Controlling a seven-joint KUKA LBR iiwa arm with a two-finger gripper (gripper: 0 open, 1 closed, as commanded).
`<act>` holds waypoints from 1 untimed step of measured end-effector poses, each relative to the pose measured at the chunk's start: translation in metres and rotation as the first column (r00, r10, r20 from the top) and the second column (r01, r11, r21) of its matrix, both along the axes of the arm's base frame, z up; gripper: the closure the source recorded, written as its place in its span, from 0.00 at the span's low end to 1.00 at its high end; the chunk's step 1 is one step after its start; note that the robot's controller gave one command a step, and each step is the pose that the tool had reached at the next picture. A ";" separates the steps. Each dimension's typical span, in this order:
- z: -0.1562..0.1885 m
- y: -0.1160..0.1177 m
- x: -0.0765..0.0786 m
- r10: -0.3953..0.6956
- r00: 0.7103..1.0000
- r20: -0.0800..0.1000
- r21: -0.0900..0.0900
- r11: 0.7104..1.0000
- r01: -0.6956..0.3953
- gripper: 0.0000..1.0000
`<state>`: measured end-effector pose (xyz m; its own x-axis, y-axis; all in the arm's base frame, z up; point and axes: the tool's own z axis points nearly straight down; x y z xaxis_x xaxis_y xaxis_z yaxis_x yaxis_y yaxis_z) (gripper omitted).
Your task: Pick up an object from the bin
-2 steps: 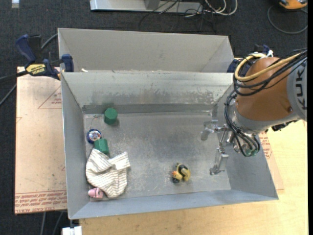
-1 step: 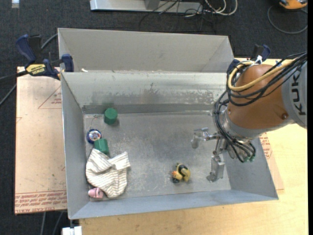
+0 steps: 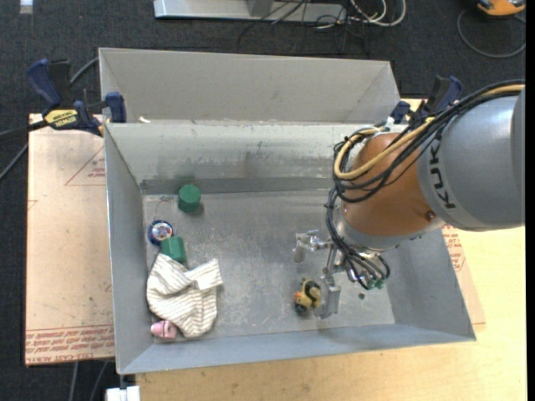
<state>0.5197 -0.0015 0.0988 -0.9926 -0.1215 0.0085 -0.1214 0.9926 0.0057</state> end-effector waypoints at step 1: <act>-0.005 0.003 -0.035 0.131 0.991 0.008 -0.001 0.991 -0.131 0.00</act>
Offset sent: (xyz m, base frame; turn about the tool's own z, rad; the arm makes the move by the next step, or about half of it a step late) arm -0.0389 -0.0084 -0.0288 -0.1270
